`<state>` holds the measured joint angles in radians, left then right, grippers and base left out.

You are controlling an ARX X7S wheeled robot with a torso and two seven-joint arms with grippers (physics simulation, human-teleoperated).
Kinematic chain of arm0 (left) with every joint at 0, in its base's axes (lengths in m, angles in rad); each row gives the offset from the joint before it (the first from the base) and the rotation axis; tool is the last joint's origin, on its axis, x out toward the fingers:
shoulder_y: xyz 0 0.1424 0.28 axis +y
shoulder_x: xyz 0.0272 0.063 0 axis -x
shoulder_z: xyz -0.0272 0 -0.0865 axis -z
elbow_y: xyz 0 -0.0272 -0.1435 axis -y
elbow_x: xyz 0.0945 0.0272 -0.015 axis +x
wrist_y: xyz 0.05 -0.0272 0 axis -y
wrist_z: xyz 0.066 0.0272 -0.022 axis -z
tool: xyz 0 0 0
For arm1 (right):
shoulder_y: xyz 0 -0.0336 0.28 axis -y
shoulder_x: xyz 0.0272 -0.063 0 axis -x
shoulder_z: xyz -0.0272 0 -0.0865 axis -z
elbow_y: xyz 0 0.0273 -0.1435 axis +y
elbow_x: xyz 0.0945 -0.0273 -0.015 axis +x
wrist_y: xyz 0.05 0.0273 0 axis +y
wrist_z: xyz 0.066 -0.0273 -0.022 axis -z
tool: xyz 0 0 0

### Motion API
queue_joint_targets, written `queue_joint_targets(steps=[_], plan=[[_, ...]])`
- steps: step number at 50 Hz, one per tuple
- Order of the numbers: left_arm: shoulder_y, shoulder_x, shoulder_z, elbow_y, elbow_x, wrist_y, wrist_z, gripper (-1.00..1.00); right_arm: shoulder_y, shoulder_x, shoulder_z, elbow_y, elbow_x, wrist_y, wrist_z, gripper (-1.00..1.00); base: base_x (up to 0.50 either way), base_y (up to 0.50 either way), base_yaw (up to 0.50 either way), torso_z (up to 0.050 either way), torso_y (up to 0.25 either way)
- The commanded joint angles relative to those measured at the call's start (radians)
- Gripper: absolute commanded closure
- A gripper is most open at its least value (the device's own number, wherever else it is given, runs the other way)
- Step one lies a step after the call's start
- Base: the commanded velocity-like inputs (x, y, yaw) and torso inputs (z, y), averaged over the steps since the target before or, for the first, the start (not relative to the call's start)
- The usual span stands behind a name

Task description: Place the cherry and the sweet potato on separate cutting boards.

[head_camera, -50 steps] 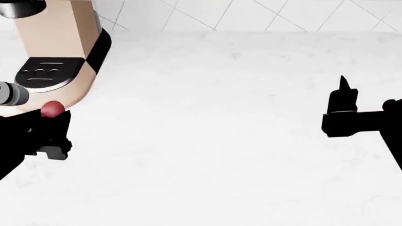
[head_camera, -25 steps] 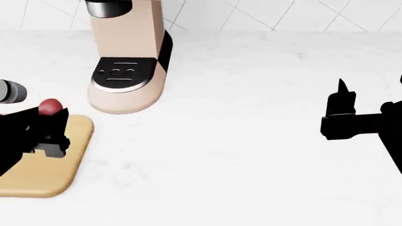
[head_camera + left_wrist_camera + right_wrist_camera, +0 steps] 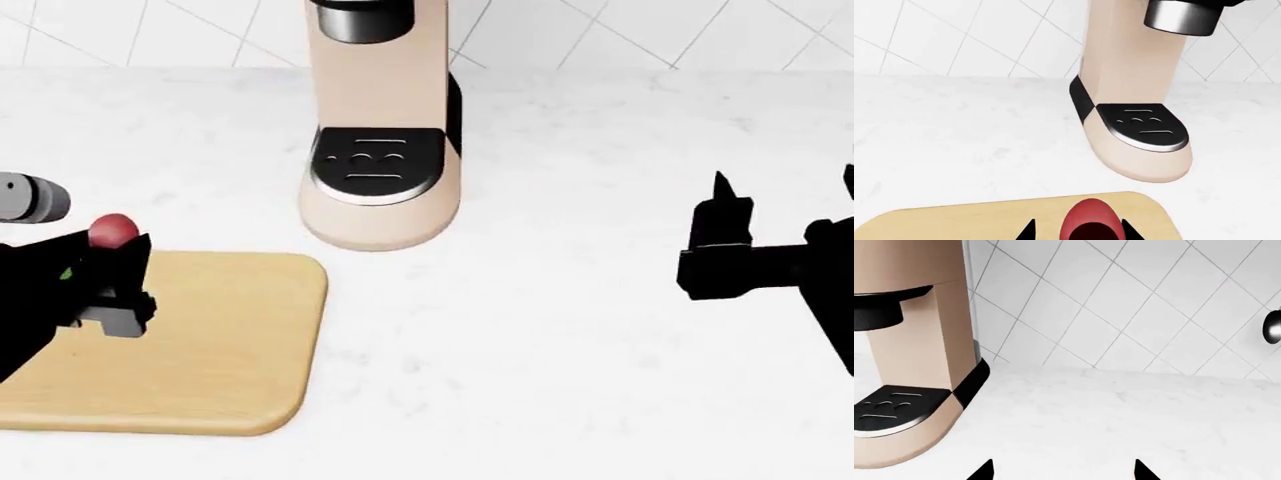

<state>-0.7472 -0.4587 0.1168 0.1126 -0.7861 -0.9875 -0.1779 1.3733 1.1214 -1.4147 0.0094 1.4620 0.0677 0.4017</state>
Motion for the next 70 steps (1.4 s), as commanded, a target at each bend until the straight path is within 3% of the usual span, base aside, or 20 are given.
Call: queue_joint_targets(steps=[1,7,12,29,50,51,60,70], plan=[[-0.058,0.024,0.111,-0.099,0.079,0.038,0.024,1.00,-0.143,-0.044,-0.021,0.010,-0.045,-0.151,0.030,-1.00,0.00,0.00,0.00,0.000,0.000],[-0.117,0.039,0.253,-0.198,0.216,0.110,0.049,1.00,-0.142,-0.032,-0.023,-0.007,-0.041,-0.138,0.033,-1.00,0.00,0.00,0.00,0.000,0.000],[-0.124,0.044,0.273,-0.255,0.241,0.126,0.052,1.00,-0.141,-0.039,-0.026,-0.005,-0.038,-0.125,0.032,-1.00,0.00,0.00,0.00,0.000,0.000],[-0.089,-0.001,0.265,-0.268,0.245,0.107,0.038,1.00,-0.142,-0.025,-0.018,-0.015,-0.034,-0.124,0.040,-1.00,0.00,0.00,0.00,0.000,0.000],[-0.053,0.012,0.214,-0.315,0.197,0.106,0.036,1.00,-0.144,-0.021,-0.010,-0.016,-0.037,-0.123,0.039,-1.00,0.00,0.00,0.00,0.000,0.000],[-0.053,0.011,0.212,-0.311,0.194,0.103,0.035,-1.00,-0.144,-0.021,-0.010,-0.016,-0.036,-0.123,0.039,-1.00,0.00,0.00,0.00,0.000,0.000],[-0.079,-0.007,0.176,-0.203,0.144,0.033,0.009,-1.00,-0.156,-0.026,-0.010,-0.005,-0.036,-0.131,0.034,-1.00,0.00,0.00,0.00,0.000,0.000],[-0.144,-0.051,0.041,-0.025,0.017,-0.089,-0.051,-1.00,-0.156,-0.036,-0.008,0.006,-0.033,-0.124,0.031,-1.00,0.00,0.00,0.00,0.000,0.000]])
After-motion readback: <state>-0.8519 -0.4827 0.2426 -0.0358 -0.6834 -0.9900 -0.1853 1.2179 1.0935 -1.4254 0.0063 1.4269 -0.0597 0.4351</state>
